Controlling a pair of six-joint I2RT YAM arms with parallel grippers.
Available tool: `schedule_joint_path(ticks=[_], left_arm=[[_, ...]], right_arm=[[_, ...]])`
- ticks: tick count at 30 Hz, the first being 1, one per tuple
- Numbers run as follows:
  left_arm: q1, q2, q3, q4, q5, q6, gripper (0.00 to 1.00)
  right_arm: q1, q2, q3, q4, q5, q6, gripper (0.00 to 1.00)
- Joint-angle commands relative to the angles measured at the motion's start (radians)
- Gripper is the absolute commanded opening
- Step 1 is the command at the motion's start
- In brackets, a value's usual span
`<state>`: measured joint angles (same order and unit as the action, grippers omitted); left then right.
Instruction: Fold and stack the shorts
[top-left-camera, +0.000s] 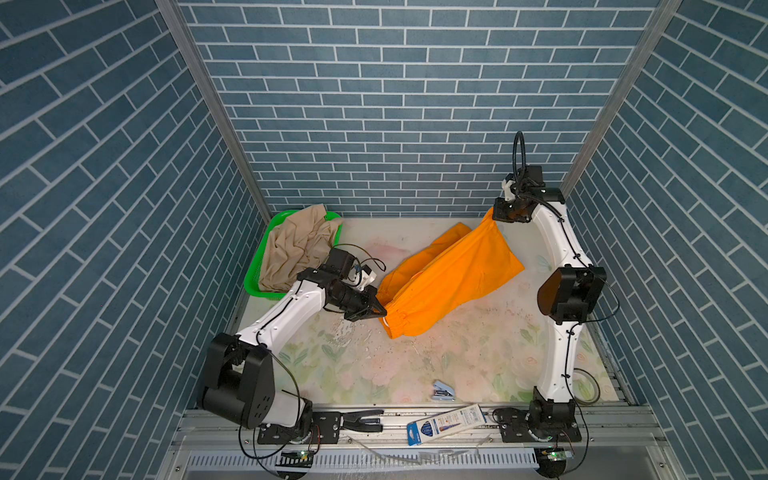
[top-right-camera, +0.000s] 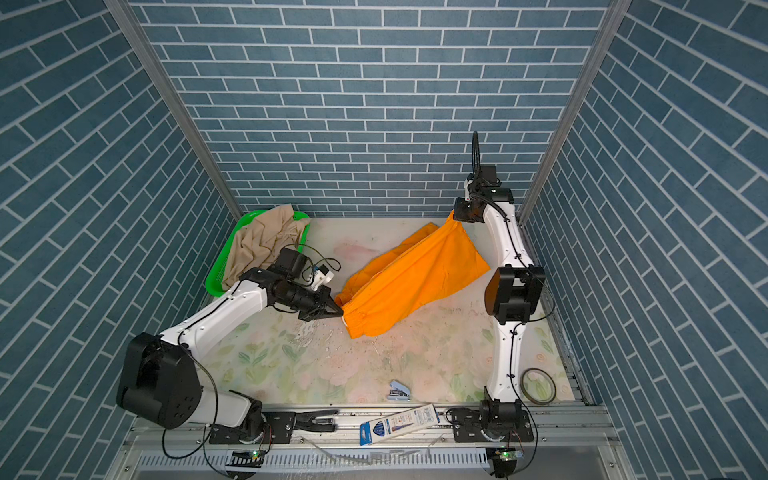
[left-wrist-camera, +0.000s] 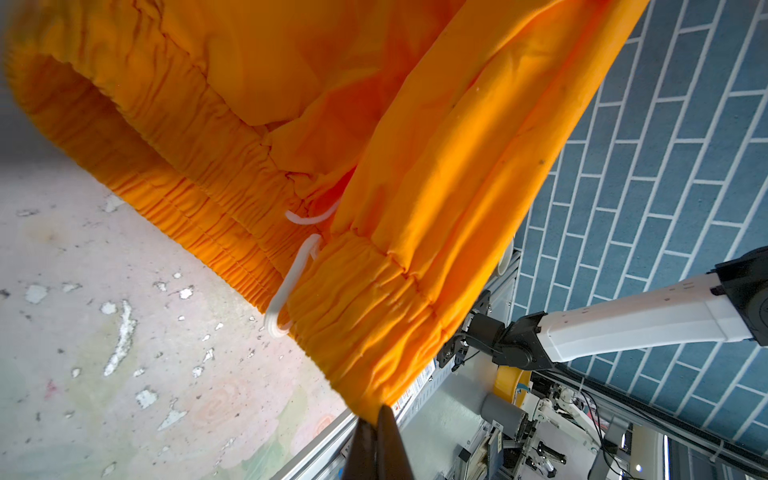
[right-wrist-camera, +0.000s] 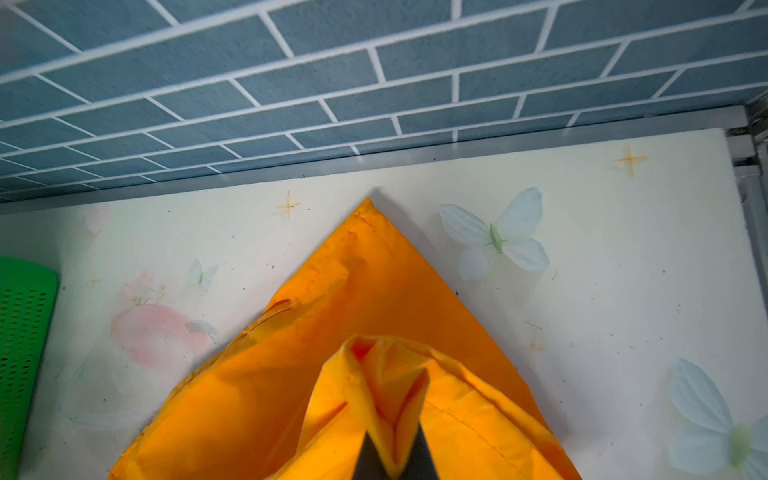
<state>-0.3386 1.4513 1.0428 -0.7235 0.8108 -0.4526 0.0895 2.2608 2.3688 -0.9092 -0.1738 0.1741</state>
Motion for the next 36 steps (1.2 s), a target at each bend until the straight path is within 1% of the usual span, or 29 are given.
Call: schedule_joint_path(ticks=[1,5,8,10,17,23,24,25,26,27,28,29,30,31,32,33,35,36], left_arm=[[0.014,0.032,-0.015,-0.112,-0.029,0.054,0.0],[0.027,0.078,0.005,-0.109,-0.054,0.087,0.0],[0.045,0.097,-0.002,-0.099,-0.047,0.096,0.0],[0.059,0.105,-0.006,-0.087,-0.041,0.096,0.0],[0.1,0.159,0.009,-0.056,-0.035,0.102,0.0],[0.12,0.228,0.026,-0.014,-0.023,0.096,0.0],[0.122,0.237,0.032,-0.01,-0.025,0.095,0.0],[0.124,0.245,0.039,-0.005,-0.03,0.094,0.06],[0.127,0.253,0.044,0.004,-0.027,0.089,0.17],[0.13,0.261,0.05,0.013,-0.028,0.083,0.23],[0.134,0.264,0.056,0.026,-0.028,0.076,0.34],[0.139,0.267,0.064,0.034,-0.029,0.074,0.47],[0.144,0.269,0.077,0.031,-0.04,0.074,0.56],[0.152,0.264,0.088,0.038,-0.049,0.065,0.68],[0.159,0.257,0.099,0.054,-0.044,0.058,0.76],[0.164,0.252,0.122,0.05,-0.051,0.056,0.84],[0.167,0.247,0.175,0.013,-0.093,0.063,0.99],[0.167,0.239,0.2,-0.002,-0.109,0.068,1.0]], right_arm=[[-0.034,0.035,0.047,0.079,0.096,-0.034,0.0],[-0.034,0.066,0.048,0.131,0.091,-0.019,0.0],[-0.033,0.084,0.052,0.167,0.091,-0.005,0.0],[-0.033,0.098,0.055,0.19,0.057,0.005,0.0],[-0.027,0.171,0.091,0.271,0.034,0.054,0.0],[-0.012,0.237,0.11,0.347,-0.003,0.081,0.0],[-0.008,0.248,0.11,0.361,-0.014,0.086,0.04],[-0.006,0.26,0.111,0.38,-0.028,0.094,0.1],[-0.004,0.272,0.113,0.4,-0.049,0.102,0.17],[-0.002,0.284,0.118,0.417,-0.066,0.112,0.25],[0.0,0.298,0.127,0.433,-0.087,0.126,0.3],[0.002,0.312,0.143,0.442,-0.108,0.135,0.33],[0.005,0.32,0.159,0.442,-0.124,0.141,0.36],[0.006,0.324,0.167,0.45,-0.145,0.146,0.39],[0.006,0.322,0.169,0.457,-0.163,0.148,0.42],[0.007,0.317,0.167,0.459,-0.17,0.148,0.43],[0.009,0.296,0.16,0.459,-0.18,0.148,0.48],[0.008,0.284,0.153,0.457,-0.189,0.144,0.49]])
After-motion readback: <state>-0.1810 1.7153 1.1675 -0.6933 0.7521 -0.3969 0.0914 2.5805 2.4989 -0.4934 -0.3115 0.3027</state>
